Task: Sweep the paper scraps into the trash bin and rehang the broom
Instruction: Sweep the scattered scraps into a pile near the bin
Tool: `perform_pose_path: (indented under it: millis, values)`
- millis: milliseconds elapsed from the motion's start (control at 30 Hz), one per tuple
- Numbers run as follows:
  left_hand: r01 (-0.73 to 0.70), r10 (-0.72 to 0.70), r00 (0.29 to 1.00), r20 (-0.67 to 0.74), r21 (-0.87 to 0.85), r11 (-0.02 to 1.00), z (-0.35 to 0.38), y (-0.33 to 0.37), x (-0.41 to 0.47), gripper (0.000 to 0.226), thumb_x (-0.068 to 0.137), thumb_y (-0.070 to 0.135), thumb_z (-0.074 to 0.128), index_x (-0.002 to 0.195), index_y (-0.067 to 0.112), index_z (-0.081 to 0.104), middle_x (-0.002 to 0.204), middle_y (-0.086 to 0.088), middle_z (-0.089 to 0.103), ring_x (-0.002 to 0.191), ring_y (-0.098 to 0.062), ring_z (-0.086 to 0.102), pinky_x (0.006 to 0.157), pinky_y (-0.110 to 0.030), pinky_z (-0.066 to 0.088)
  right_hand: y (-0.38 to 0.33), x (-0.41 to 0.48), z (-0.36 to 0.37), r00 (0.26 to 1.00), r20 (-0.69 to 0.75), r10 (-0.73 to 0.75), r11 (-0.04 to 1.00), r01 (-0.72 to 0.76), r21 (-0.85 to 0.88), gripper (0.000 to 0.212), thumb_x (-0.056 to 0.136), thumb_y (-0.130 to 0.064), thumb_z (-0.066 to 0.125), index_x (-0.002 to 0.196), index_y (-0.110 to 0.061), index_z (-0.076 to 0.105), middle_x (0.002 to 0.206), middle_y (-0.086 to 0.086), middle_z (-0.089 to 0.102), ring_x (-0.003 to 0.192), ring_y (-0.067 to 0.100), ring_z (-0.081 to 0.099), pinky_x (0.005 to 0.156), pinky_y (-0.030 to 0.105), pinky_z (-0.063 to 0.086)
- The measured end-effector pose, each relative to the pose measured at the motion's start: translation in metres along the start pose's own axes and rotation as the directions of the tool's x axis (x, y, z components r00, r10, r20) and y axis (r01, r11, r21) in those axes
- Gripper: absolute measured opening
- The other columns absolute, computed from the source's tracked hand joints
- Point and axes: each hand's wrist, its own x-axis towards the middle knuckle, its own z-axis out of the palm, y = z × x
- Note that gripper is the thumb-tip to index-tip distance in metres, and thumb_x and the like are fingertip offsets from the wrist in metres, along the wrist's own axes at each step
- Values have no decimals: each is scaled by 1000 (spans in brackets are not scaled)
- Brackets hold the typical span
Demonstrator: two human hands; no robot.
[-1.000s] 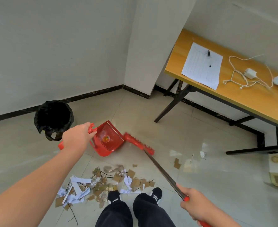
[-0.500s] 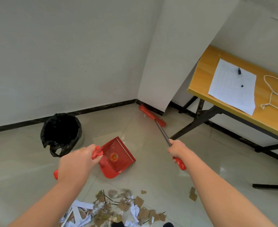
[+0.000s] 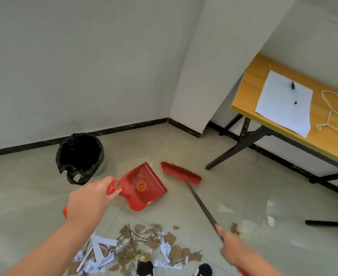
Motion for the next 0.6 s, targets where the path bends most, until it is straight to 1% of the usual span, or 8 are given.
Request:
perform_pose_path:
  millis: [100,167,233,267,333,400,467,600]
  values:
    - [-28,27,1000,12,31,999,-2,4,-7,30,76,50,79,73,24,66,54,0,65,49,-25,65,41,-24,35,22,-51,25,990,124,64,996,-71,50,70,94,-14,41,154,-29,9,132,5,51,116,17,55,98,17,38]
    - [-77,76,996,39,17,997,-8,15,0,31,84,49,72,80,19,64,70,-3,70,66,-28,70,50,-27,34,32,-83,37,983,164,77,992,-92,85,72,89,-17,45,153,-31,15,125,-1,51,108,13,55,91,13,38]
    - [-101,98,990,103,29,994,-15,26,6,30,90,50,62,95,20,63,91,-4,73,87,-29,72,59,-30,34,41,-113,46,975,213,58,991,-82,102,76,82,-16,48,152,-32,23,124,-5,52,102,7,57,84,10,38]
    - [-100,93,986,139,46,994,-20,32,6,30,92,50,60,102,22,63,99,-4,73,95,-29,71,62,-30,34,45,-126,47,972,232,42,992,-69,110,76,81,-15,50,151,-31,25,119,-6,55,92,3,59,76,8,40]
    - [-82,70,980,186,61,995,-29,40,3,31,93,50,59,112,25,63,107,-5,73,102,-31,69,66,-30,35,56,-143,43,967,252,30,987,-69,145,73,81,-13,51,149,-31,31,90,-9,59,60,-4,54,53,5,38]
    - [-71,61,982,177,47,996,-40,45,3,30,93,50,59,109,25,64,107,-5,73,102,-32,69,68,-31,36,67,-158,31,963,268,11,970,-76,231,68,79,-9,53,143,-30,43,62,-13,57,43,-3,50,48,7,36]
    - [-76,68,985,156,48,996,-53,46,6,28,92,49,61,101,23,64,104,-6,73,99,-31,69,67,-31,36,80,-176,26,958,285,7,939,-105,328,63,78,-5,53,138,-26,51,45,-11,57,40,0,51,49,12,38]
    - [-48,39,990,136,63,997,-74,50,7,29,93,48,61,103,21,66,103,-7,73,99,-32,69,66,-31,38,105,-217,32,968,250,39,839,-168,518,50,80,2,56,123,-24,63,42,-5,53,40,8,49,46,14,35]
